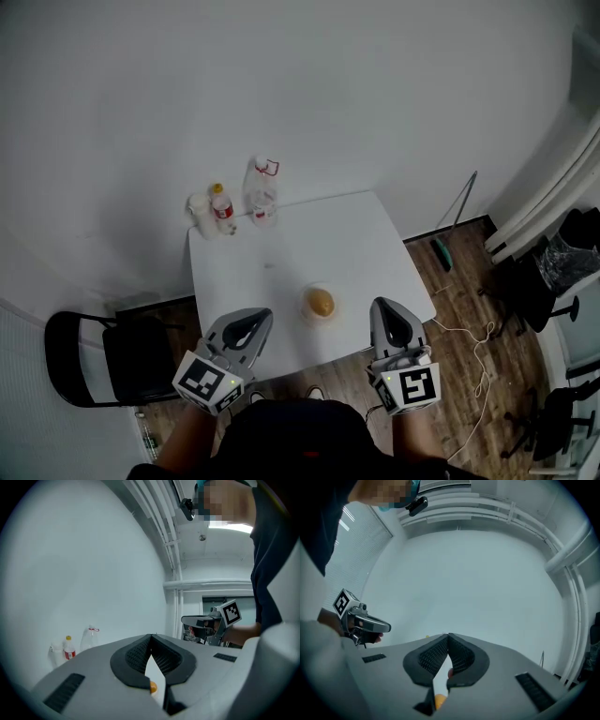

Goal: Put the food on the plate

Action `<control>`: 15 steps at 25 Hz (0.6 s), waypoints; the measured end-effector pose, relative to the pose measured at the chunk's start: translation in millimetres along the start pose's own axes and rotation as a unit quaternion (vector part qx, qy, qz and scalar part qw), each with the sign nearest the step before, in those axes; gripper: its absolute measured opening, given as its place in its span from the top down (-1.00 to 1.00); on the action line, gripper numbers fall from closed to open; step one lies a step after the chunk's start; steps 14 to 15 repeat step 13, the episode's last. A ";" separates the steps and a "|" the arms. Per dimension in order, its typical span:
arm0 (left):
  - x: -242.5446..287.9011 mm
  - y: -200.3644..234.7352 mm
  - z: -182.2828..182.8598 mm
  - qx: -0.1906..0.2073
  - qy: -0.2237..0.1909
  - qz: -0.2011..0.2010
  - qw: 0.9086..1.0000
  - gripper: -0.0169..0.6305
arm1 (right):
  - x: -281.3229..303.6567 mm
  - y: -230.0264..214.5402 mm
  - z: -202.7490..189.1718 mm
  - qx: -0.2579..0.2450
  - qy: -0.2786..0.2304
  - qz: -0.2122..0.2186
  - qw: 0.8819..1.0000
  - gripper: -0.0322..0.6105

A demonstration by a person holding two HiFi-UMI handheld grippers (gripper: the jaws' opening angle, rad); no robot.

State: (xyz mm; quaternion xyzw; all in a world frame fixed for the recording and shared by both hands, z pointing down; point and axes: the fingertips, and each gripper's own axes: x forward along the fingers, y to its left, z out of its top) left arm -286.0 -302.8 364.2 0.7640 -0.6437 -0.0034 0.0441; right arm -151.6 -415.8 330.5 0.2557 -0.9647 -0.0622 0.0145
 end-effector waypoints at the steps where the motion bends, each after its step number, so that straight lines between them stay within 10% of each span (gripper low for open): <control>1: -0.4 -0.7 0.4 0.001 -0.001 -0.001 1.000 0.89 | -0.5 1.0 0.5 0.000 0.003 0.000 1.000 0.83; 15: -7.3 4.1 -3.7 -0.006 0.002 0.003 1.000 0.89 | 1.0 12.2 4.6 -0.003 0.023 0.012 1.000 0.83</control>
